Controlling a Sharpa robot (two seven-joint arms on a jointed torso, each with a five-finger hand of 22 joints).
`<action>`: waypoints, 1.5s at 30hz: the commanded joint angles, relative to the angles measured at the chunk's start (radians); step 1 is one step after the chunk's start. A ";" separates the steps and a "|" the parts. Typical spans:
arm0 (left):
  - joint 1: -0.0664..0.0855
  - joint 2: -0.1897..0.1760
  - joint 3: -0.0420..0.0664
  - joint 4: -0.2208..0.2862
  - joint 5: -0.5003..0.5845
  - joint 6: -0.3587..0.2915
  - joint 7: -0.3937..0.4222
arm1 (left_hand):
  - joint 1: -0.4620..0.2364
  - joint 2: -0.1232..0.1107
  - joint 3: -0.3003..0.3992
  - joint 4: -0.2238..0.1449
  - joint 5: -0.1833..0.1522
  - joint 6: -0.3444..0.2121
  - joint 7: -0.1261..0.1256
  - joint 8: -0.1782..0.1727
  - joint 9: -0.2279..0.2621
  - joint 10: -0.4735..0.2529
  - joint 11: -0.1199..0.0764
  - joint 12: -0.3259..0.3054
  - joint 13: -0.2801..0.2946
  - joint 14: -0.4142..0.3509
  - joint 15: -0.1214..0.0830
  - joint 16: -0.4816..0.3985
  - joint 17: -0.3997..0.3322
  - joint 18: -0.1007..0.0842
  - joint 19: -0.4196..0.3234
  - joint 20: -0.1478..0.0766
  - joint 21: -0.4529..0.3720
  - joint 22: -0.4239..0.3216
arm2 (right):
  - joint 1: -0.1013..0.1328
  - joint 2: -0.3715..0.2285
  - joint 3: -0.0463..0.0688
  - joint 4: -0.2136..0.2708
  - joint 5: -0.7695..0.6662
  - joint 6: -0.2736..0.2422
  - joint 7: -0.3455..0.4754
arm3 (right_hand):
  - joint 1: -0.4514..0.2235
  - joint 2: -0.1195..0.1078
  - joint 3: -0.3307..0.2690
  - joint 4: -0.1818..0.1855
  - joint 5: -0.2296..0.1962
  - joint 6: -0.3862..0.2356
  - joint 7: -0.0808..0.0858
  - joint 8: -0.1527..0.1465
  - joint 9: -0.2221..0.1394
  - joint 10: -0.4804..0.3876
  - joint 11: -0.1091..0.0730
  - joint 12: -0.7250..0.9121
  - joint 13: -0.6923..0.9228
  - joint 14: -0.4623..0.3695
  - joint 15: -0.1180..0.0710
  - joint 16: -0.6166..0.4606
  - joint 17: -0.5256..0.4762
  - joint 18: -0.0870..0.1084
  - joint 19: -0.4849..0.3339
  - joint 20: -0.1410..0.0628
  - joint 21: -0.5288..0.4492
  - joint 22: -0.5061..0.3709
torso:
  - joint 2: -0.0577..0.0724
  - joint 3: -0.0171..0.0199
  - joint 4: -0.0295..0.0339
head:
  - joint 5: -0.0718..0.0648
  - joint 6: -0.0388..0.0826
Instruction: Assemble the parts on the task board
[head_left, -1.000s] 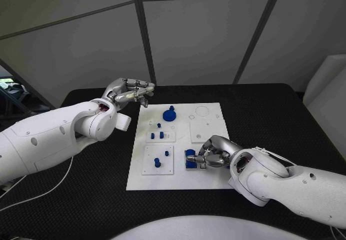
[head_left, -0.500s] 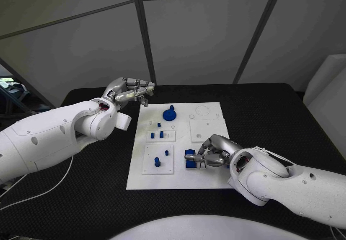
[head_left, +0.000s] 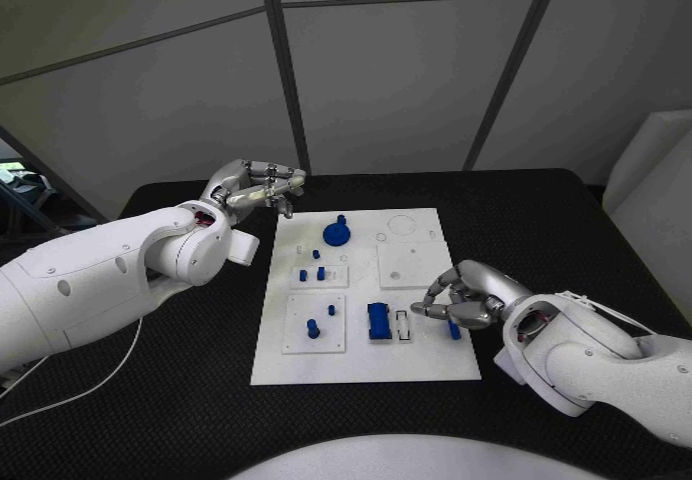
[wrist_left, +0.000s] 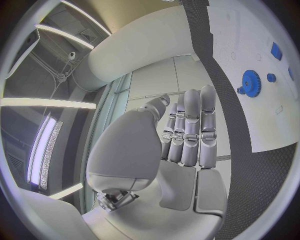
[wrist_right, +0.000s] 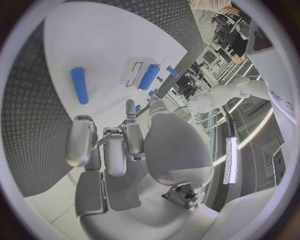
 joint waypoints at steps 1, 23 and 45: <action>0.000 -0.002 0.000 0.001 0.002 0.002 0.010 | 0.006 0.007 -0.007 0.000 0.002 -0.004 -0.001 0.004 0.000 -0.005 -0.001 0.003 0.002 0.005 -0.001 -0.006 -0.001 -0.012 0.007 0.001 -0.005 -0.001 | 0.007 -0.037 0.000 0.015 0.039 0.013 0.049 | 0.023 -0.003 -0.007 -0.003 0.023 0.001 0.003 -0.008 -0.003 -0.005 0.003 -0.005 0.038 0.088 0.008 -0.005 0.198 0.000 -0.007 0.002 -0.006 -0.001 | 0.000 0.0002 -0.0026 | -0.010 0.002; -0.005 -0.001 0.000 0.005 0.002 0.001 0.012 | 0.007 0.008 -0.006 -0.001 0.002 -0.004 -0.001 0.005 0.000 -0.006 -0.001 0.005 0.002 0.005 -0.001 -0.006 -0.001 -0.012 0.007 0.001 -0.005 -0.001 | 0.012 -0.065 -0.003 -0.024 -0.198 0.212 -0.088 | 0.065 -0.012 -0.024 -0.005 0.066 0.019 0.003 -0.026 -0.009 -0.006 0.002 -0.013 0.036 0.087 0.007 -0.008 0.193 0.000 -0.006 0.003 -0.007 0.000 | 0.000 -0.0002 -0.0002 | -0.051 0.003; -0.006 -0.006 0.000 0.007 0.002 0.002 0.012 | 0.008 0.008 -0.006 -0.001 0.002 -0.004 -0.001 0.005 0.000 -0.006 -0.001 0.005 0.002 0.005 -0.001 -0.006 -0.001 -0.012 0.007 0.001 -0.005 -0.001 | -0.003 -0.017 -0.005 -0.055 -0.300 0.298 -0.144 | 0.090 -0.008 -0.026 -0.007 0.066 0.038 -0.004 -0.026 -0.009 -0.006 -0.003 -0.015 0.035 0.087 0.004 -0.008 0.194 -0.001 -0.003 0.001 -0.006 0.004 | 0.000 -0.0006 -0.0011 | -0.046 -0.007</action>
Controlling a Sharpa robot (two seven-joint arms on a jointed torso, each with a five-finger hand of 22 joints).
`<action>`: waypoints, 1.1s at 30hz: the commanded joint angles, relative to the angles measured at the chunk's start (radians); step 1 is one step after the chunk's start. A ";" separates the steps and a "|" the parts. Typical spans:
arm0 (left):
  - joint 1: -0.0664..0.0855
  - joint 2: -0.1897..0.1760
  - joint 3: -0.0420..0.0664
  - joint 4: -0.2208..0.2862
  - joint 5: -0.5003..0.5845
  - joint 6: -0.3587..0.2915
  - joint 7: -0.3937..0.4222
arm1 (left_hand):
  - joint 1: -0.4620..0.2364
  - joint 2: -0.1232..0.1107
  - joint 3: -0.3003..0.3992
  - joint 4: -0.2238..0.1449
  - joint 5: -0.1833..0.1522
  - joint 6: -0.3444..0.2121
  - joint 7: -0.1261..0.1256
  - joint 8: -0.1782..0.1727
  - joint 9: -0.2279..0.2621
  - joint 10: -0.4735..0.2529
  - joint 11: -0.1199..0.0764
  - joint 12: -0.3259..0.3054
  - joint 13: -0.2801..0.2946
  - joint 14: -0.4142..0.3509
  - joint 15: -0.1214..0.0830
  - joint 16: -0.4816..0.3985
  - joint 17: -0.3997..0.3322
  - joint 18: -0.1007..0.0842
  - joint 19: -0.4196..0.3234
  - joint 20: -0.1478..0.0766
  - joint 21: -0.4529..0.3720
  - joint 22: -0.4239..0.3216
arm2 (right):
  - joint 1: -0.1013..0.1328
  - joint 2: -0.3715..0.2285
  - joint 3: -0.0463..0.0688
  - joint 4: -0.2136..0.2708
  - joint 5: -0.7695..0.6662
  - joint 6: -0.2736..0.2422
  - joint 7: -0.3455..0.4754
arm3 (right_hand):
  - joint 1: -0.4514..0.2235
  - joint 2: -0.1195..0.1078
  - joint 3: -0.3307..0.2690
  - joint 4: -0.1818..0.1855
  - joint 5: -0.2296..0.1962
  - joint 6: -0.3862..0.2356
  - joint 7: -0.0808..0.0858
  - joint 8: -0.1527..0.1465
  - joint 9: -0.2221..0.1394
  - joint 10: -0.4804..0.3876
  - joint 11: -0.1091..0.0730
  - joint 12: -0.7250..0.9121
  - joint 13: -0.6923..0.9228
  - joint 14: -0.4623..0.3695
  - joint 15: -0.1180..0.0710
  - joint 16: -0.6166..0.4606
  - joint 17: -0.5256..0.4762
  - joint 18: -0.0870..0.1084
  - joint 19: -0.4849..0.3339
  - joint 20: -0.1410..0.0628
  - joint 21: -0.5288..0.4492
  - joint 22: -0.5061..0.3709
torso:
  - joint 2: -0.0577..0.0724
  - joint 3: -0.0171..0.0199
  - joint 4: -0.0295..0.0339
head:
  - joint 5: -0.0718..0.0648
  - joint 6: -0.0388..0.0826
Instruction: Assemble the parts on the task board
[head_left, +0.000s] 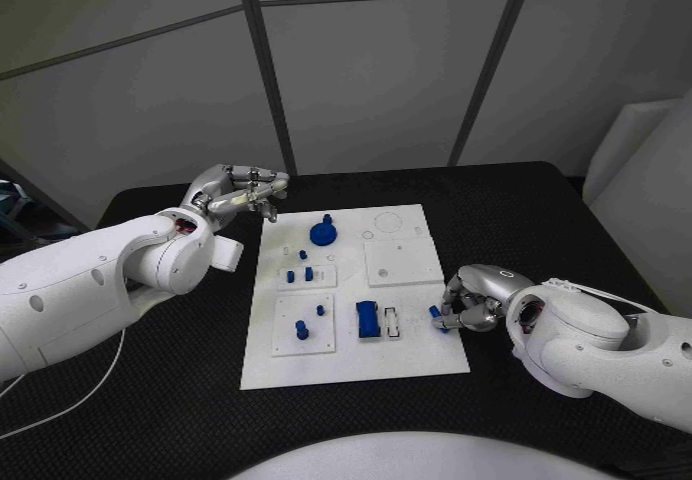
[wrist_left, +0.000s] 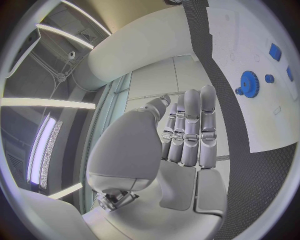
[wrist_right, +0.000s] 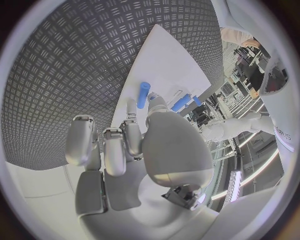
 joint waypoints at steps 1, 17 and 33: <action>0.001 -0.001 0.000 0.002 0.002 0.003 0.011 | 0.004 0.004 -0.006 -0.001 0.002 -0.004 -0.001 0.005 0.000 -0.006 -0.002 0.005 0.002 0.005 -0.001 -0.006 -0.001 -0.012 0.007 0.001 -0.005 -0.002 | -0.002 0.005 -0.001 -0.002 -0.055 0.052 -0.027 | 0.015 -0.001 -0.006 -0.002 0.003 0.008 -0.002 -0.006 -0.001 -0.006 -0.003 -0.003 0.032 0.091 0.000 -0.005 0.194 -0.001 -0.004 0.001 -0.002 0.001 | -0.001 0.0001 -0.0003 | 0.000 -0.001; 0.001 -0.004 0.000 0.004 0.002 0.004 0.011 | 0.005 0.004 -0.006 -0.002 0.002 -0.005 -0.001 0.006 0.000 -0.007 -0.002 0.007 0.002 0.005 -0.001 -0.006 -0.002 -0.012 0.007 0.001 -0.006 -0.002 | -0.010 0.035 -0.003 -0.003 -0.103 0.093 -0.060 | 0.172 0.052 0.092 -0.058 -0.117 0.030 -0.015 -0.026 -0.008 -0.008 -0.016 -0.011 0.032 0.092 -0.012 -0.002 0.200 -0.002 0.002 -0.012 0.000 0.009 | -0.001 -0.0005 -0.0001 | 0.000 -0.004; 0.000 0.000 0.000 0.001 0.002 0.004 0.011 | 0.007 0.004 -0.005 -0.003 0.003 -0.005 -0.001 0.006 0.000 -0.008 -0.002 0.008 0.002 0.005 -0.001 -0.006 -0.002 -0.012 0.008 0.001 -0.006 -0.002 | -0.009 0.018 -0.002 0.046 0.040 -0.118 -0.031 | 0.157 0.007 0.335 -0.039 -0.097 0.042 -0.013 -0.060 -0.009 -0.007 -0.015 -0.034 0.024 0.094 -0.011 0.003 0.211 -0.004 0.005 -0.011 0.000 0.015 | -0.002 -0.0017 0.0010 | 0.007 0.007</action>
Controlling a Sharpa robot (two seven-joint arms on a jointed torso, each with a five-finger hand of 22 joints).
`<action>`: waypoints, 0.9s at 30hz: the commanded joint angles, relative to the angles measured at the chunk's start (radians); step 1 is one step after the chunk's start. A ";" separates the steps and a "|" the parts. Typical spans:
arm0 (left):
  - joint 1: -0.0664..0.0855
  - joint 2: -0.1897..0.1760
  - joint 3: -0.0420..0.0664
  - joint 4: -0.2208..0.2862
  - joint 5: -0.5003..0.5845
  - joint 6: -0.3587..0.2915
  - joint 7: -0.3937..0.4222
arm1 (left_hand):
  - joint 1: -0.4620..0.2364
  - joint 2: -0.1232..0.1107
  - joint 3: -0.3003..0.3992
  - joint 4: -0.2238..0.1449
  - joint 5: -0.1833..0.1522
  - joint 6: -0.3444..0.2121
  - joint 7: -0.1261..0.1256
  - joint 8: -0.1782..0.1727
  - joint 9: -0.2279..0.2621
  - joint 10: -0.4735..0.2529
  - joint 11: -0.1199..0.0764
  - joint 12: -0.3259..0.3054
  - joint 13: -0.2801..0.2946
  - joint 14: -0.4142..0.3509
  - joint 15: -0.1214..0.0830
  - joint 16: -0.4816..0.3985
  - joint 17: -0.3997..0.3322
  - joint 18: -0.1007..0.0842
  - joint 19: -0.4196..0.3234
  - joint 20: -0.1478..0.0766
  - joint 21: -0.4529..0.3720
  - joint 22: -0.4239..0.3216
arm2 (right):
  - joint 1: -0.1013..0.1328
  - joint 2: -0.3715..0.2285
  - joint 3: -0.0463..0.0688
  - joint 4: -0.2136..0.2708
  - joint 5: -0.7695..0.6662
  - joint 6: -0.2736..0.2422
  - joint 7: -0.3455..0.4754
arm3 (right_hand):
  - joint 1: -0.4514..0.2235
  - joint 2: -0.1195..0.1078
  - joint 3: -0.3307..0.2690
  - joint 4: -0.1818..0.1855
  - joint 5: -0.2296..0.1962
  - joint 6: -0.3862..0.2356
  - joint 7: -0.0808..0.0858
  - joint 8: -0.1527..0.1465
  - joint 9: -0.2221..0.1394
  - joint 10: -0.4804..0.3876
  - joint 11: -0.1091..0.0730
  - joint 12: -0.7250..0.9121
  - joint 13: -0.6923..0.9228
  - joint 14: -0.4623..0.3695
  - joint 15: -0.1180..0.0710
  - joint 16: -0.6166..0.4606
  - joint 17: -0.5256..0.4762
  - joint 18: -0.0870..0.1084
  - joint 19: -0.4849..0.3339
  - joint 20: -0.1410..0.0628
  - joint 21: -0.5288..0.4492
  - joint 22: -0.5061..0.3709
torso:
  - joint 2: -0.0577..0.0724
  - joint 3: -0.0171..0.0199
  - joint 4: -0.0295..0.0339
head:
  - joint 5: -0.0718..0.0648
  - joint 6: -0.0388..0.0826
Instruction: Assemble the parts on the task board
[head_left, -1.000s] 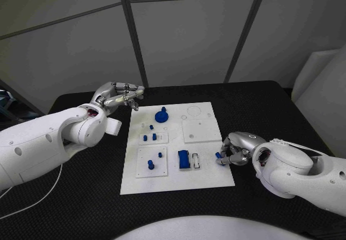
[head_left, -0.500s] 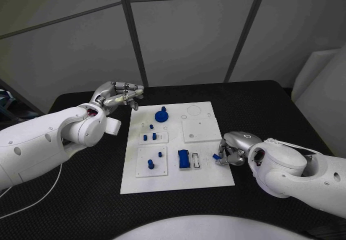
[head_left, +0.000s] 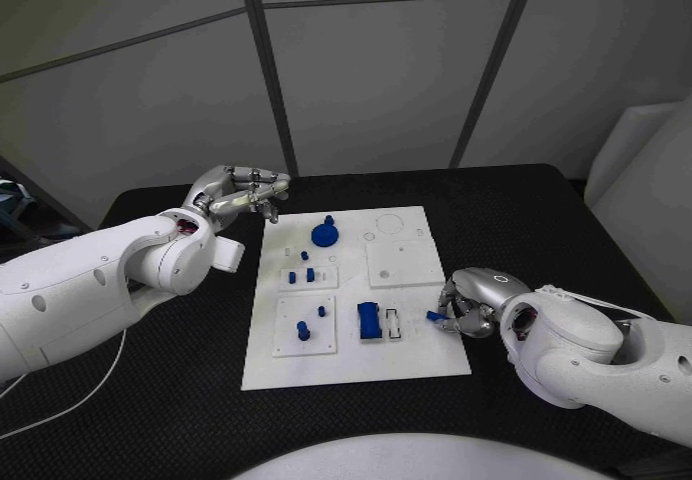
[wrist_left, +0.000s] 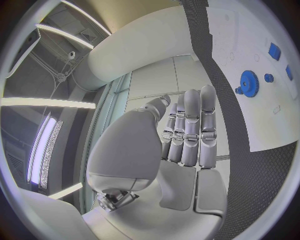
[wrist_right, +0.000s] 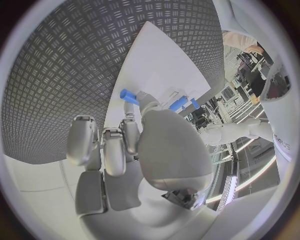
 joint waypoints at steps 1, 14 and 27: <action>0.001 0.001 0.000 0.001 0.002 0.004 0.011 | 0.007 0.004 -0.003 -0.001 0.003 -0.005 -0.001 0.006 0.000 -0.006 0.001 0.004 0.001 0.005 -0.001 -0.006 -0.001 -0.012 0.008 0.001 -0.006 -0.001 | 0.001 0.001 0.000 0.014 0.101 -0.111 0.026 | 0.019 0.009 0.042 0.004 0.002 0.013 -0.003 0.002 0.011 0.008 0.000 0.002 -0.019 0.094 -0.003 0.003 0.212 -0.004 0.005 -0.003 0.000 0.003 | 0.000 -0.0008 0.0005 | 0.002 0.004; 0.001 0.005 0.000 0.001 0.002 0.005 0.008 | 0.012 0.006 -0.001 -0.004 0.004 -0.006 -0.001 0.007 0.000 -0.008 0.001 0.006 0.001 0.004 -0.001 -0.006 -0.002 -0.012 0.008 0.001 -0.007 -0.002 | 0.003 0.039 0.001 0.033 0.105 -0.239 0.048 | -0.035 -0.028 0.121 0.016 -0.045 0.022 -0.004 -0.003 0.020 0.017 0.000 0.015 -0.007 0.096 -0.003 0.007 0.220 -0.005 0.011 -0.003 0.005 0.012 | 0.001 -0.0003 0.0006 | 0.011 -0.002; 0.001 0.007 0.001 0.002 0.002 0.007 0.006 | 0.015 0.007 0.001 -0.005 0.008 -0.007 -0.001 0.008 0.000 -0.009 0.001 0.008 0.001 0.004 -0.002 -0.006 -0.002 -0.012 0.009 0.000 -0.007 -0.002 | 0.003 0.116 0.001 -0.014 0.179 -0.148 -0.006 | -0.096 -0.051 0.147 0.037 -0.053 0.039 -0.009 0.000 0.029 0.025 -0.004 0.023 0.001 0.097 -0.005 0.009 0.223 -0.005 0.011 -0.005 0.004 0.011 | 0.003 -0.0005 0.0008 | 0.012 -0.005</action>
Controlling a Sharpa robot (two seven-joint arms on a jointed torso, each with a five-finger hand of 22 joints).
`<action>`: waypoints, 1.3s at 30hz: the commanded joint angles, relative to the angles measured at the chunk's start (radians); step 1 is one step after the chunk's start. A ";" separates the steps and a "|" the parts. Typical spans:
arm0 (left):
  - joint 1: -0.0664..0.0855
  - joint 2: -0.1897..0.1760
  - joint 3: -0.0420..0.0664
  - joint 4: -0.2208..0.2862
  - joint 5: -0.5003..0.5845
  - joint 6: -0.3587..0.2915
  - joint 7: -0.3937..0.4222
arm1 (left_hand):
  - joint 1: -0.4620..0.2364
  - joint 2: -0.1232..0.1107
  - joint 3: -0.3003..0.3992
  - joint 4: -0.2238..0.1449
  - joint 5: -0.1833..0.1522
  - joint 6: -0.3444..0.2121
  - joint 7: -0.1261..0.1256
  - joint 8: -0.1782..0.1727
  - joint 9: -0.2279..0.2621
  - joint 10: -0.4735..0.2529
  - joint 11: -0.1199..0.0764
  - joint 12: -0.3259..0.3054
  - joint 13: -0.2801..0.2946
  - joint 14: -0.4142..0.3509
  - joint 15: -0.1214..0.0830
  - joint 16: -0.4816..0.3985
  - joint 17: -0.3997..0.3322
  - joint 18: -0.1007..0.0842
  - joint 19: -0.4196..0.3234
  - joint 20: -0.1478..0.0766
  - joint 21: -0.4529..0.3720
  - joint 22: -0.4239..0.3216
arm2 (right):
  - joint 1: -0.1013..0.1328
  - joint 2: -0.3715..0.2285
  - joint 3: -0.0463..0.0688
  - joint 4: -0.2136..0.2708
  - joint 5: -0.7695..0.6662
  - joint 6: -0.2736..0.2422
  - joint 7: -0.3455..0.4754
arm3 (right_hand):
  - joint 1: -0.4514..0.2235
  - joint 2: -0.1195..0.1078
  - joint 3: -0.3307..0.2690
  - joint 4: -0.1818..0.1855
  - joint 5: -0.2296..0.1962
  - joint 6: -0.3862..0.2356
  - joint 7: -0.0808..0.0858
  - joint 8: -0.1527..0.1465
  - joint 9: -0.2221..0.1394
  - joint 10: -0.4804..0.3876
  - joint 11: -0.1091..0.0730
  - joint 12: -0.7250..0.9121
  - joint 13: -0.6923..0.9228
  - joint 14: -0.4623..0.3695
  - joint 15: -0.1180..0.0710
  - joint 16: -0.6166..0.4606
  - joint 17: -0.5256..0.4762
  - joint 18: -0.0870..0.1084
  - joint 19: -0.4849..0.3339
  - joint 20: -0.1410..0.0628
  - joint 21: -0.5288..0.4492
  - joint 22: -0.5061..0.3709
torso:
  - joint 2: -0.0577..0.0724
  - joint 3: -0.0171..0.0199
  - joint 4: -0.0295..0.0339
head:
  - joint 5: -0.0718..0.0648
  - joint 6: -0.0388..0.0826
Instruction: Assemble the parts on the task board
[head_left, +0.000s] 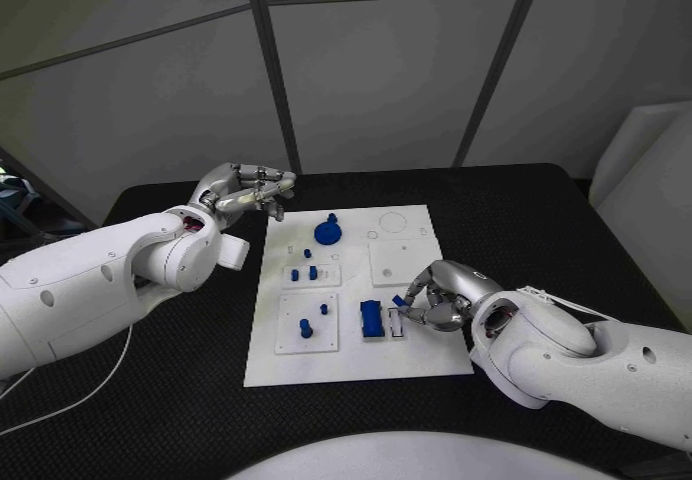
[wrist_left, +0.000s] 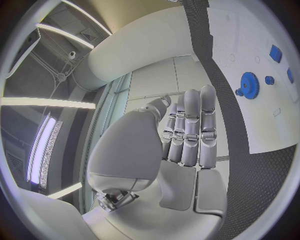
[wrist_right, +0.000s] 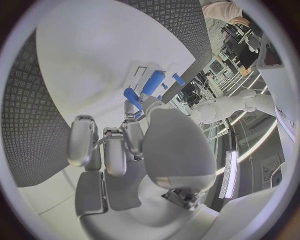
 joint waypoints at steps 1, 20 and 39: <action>0.002 -0.001 0.000 0.002 0.002 0.007 0.006 | 0.007 -0.001 0.001 -0.005 0.004 -0.007 -0.001 0.004 0.000 -0.010 0.001 0.003 0.002 0.004 -0.002 -0.006 -0.001 -0.012 0.009 0.000 -0.003 -0.001 | 0.002 0.012 0.000 -0.010 0.032 0.056 -0.036 | -0.021 -0.003 0.005 0.006 -0.007 0.030 -0.020 0.007 0.031 0.009 0.001 0.007 0.048 0.097 -0.005 0.005 0.224 -0.005 0.008 -0.001 0.005 0.000 | 0.001 0.0001 -0.0008 | 0.003 -0.001; 0.002 -0.005 0.000 0.005 0.002 0.015 -0.002 | 0.009 -0.001 0.002 -0.006 0.006 -0.008 -0.001 0.004 0.000 -0.011 0.001 0.004 0.002 0.004 -0.002 -0.006 -0.001 -0.012 0.009 0.000 -0.004 -0.001 | 0.002 0.052 0.000 -0.033 0.014 0.108 -0.091 | -0.092 -0.019 0.021 0.033 -0.009 0.063 -0.033 0.022 0.047 0.011 -0.010 -0.008 0.039 0.097 -0.013 0.004 0.222 -0.005 0.008 -0.008 0.004 0.001 | 0.000 0.0013 -0.0020 | 0.006 -0.012; 0.002 -0.005 0.000 0.006 0.002 0.018 -0.003 | 0.011 -0.002 0.002 -0.008 0.007 -0.009 0.000 0.004 -0.001 -0.013 0.001 0.005 0.001 0.003 -0.001 -0.006 -0.002 -0.012 0.009 0.000 -0.004 -0.001 | 0.001 0.069 0.000 -0.040 -0.038 0.147 -0.091 | -0.141 -0.021 0.029 0.046 -0.019 0.081 -0.042 0.040 0.063 0.021 -0.017 0.006 0.051 0.098 -0.020 0.007 0.227 -0.006 0.011 -0.014 0.006 0.007 | 0.000 0.0011 -0.0024 | 0.006 -0.012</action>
